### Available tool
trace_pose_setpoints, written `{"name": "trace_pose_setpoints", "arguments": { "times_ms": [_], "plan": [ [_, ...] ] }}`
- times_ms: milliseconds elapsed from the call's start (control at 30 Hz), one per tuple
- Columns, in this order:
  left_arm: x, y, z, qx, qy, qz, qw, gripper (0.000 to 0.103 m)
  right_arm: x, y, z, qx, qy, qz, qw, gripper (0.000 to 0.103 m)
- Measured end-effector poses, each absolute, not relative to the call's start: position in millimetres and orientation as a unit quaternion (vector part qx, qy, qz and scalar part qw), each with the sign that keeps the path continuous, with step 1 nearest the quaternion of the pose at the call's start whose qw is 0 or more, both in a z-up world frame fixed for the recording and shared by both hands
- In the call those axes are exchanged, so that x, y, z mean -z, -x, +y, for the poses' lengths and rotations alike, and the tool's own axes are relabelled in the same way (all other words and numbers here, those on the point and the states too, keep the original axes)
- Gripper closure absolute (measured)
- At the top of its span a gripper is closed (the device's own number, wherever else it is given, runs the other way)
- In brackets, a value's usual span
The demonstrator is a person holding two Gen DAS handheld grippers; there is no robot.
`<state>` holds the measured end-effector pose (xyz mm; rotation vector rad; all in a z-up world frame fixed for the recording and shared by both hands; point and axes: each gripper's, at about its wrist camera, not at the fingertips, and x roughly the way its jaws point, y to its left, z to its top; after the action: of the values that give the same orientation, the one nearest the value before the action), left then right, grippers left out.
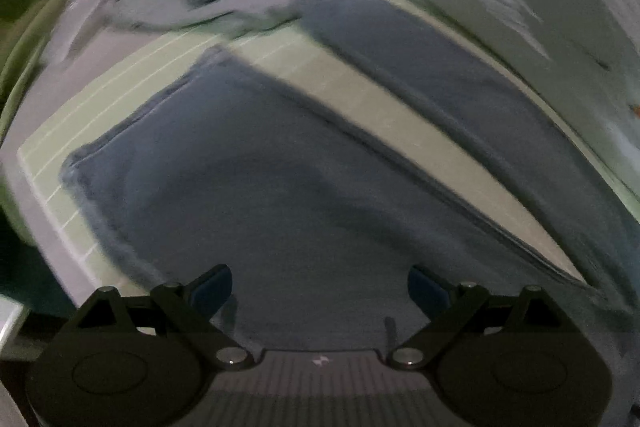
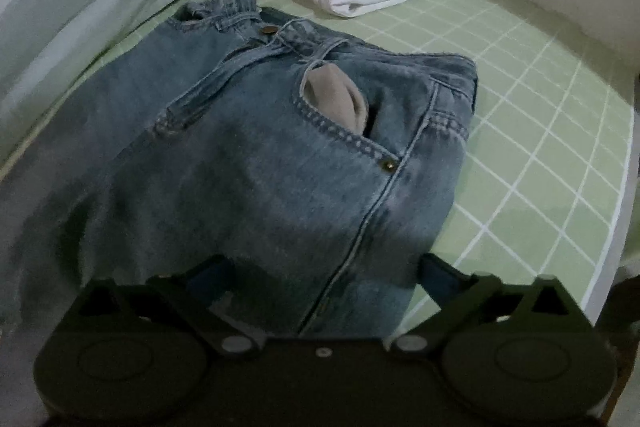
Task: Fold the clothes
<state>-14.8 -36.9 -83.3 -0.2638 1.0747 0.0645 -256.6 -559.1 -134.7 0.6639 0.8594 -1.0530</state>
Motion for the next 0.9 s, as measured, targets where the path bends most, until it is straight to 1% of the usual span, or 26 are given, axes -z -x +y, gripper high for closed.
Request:
{"name": "trace_pose_setpoints", "arguments": {
  "times_ms": [67,267,500,600,633,700,767,800,833,867,900],
  "plan": [
    [87.7,11.4,-17.4,-0.048,0.132,0.512,0.847,0.008,137.6,251.2,-557.1,0.486,-0.286,0.400,0.723,0.000],
    [98.9,-2.5,41.9,-0.111,0.151,0.511,0.839,0.008,136.8,247.7,-559.9,0.511,-0.298,0.389,0.706,0.000],
    [106.6,-21.1,85.5,-0.157,0.132,0.513,0.833,0.009,137.3,244.8,-558.0,0.526,-0.303,0.381,0.697,0.000],
    [108.7,-24.2,93.8,-0.166,0.139,0.517,0.828,0.013,137.2,245.5,-558.6,0.527,-0.307,0.383,0.694,0.000],
    [109.4,-25.2,96.6,-0.170,0.141,0.519,0.826,0.016,136.6,246.0,-559.9,0.531,-0.313,0.383,0.688,0.000],
    [109.7,-27.2,99.3,-0.172,0.138,0.521,0.825,0.025,135.4,248.4,-561.5,0.546,-0.330,0.380,0.670,0.001],
    [108.2,-27.9,98.5,-0.170,0.129,0.518,0.829,0.038,133.7,251.4,-559.1,0.563,-0.344,0.368,0.655,0.007],
    [107.3,-27.3,98.9,-0.169,0.130,0.513,0.831,0.042,132.2,250.1,-557.1,0.565,-0.342,0.366,0.656,0.014],
    [106.8,-27.1,100.2,-0.172,0.135,0.509,0.833,0.051,130.1,248.3,-555.3,0.562,-0.338,0.365,0.661,0.024],
    [105.8,-26.9,101.9,-0.179,0.141,0.505,0.832,0.063,128.0,246.6,-553.7,0.559,-0.333,0.364,0.666,0.029],
    [104.8,-27.3,103.5,-0.185,0.149,0.504,0.831,0.071,125.8,244.9,-552.2,0.555,-0.329,0.364,0.672,0.044]
  ]
}}
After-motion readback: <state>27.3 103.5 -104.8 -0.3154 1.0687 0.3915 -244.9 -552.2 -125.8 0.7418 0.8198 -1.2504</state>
